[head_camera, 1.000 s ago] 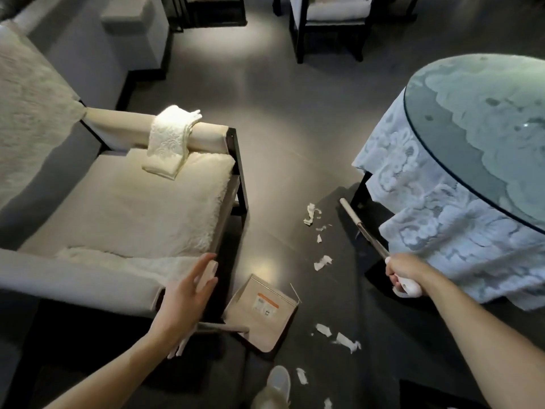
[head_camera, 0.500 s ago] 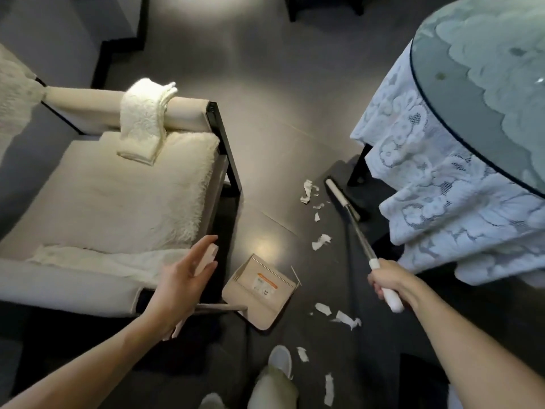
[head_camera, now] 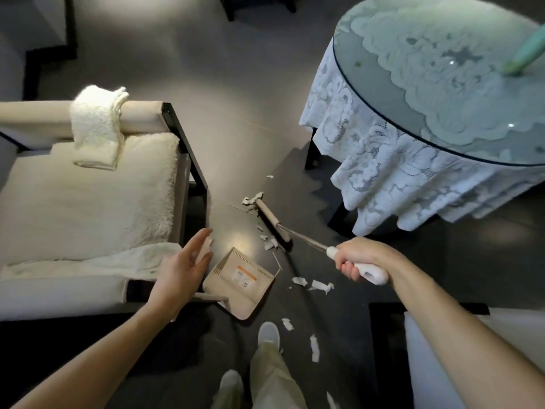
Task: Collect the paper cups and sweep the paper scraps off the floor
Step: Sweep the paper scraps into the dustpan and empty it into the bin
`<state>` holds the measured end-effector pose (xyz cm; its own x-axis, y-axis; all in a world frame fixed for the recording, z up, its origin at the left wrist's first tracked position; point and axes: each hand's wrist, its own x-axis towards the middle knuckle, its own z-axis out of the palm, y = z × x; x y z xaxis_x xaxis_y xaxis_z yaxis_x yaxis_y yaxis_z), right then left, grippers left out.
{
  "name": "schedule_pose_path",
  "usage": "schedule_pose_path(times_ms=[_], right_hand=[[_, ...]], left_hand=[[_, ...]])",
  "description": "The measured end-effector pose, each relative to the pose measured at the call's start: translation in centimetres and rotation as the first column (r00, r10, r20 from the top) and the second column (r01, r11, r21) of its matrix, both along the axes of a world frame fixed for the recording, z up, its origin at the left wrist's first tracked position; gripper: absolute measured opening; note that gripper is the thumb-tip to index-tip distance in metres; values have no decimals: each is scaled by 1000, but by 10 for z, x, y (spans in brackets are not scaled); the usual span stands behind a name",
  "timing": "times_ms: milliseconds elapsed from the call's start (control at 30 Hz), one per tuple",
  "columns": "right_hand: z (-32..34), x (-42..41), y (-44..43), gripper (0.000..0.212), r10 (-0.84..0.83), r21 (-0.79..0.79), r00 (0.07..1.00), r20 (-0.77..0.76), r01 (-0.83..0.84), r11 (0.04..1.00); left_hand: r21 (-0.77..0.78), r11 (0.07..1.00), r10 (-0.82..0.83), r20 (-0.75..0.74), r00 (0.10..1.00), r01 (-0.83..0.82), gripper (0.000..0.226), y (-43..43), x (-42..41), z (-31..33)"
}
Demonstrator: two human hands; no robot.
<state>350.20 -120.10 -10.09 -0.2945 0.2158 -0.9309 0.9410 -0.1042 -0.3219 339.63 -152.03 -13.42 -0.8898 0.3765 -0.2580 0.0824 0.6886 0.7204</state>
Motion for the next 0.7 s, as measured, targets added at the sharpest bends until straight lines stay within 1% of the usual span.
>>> schedule_pose_path(times_ms=[67, 100, 167, 233, 333, 433, 500, 567, 600, 700], right_hand=[[5, -8, 4, 20, -8, -3, 1000, -14, 8, 1000], [5, -14, 4, 18, 6, 20, 1000, -24, -6, 1000], [1, -30, 3, 16, 46, 91, 998, -45, -41, 995], [-6, -49, 2, 15, 83, 165, 995, -56, -73, 984], [-24, -82, 10, 18, 152, 256, 986, -65, -131, 958], [-51, -114, 20, 20, 303, 370, 952, -49, -265, 890], [-70, -136, 26, 24, 395, 413, 918, -26, -350, 841], [-88, -156, 29, 29, 466, 419, 885, 7, -426, 802], [-95, -164, 28, 31, 503, 410, 864, 32, -471, 781], [-109, -170, 13, 32, 604, 382, 790, 105, -592, 709]], left_hand=[[21, 1000, -2, 1, 1000, 2, 47, -5, 8, 4], [29, 1000, 4, 9, 1000, -4, 48, -8, 10, 5], [25, 1000, 11, 9, 1000, -11, 50, -17, 15, 5], [27, 999, 26, 0, 1000, -26, 46, -27, 19, 5], [44, 997, 65, 11, 998, -66, 44, -38, 18, 4], [35, 995, 96, -23, 995, -95, 47, -43, 13, 1], [47, 993, 115, -44, 992, -113, 56, -50, 10, -4], [45, 993, 108, -78, 991, -105, 69, -61, 6, -8], [31, 994, 106, -102, 989, -104, 72, -67, 2, -10], [15, 991, 133, -120, 984, -132, 67, -73, -13, -13]])
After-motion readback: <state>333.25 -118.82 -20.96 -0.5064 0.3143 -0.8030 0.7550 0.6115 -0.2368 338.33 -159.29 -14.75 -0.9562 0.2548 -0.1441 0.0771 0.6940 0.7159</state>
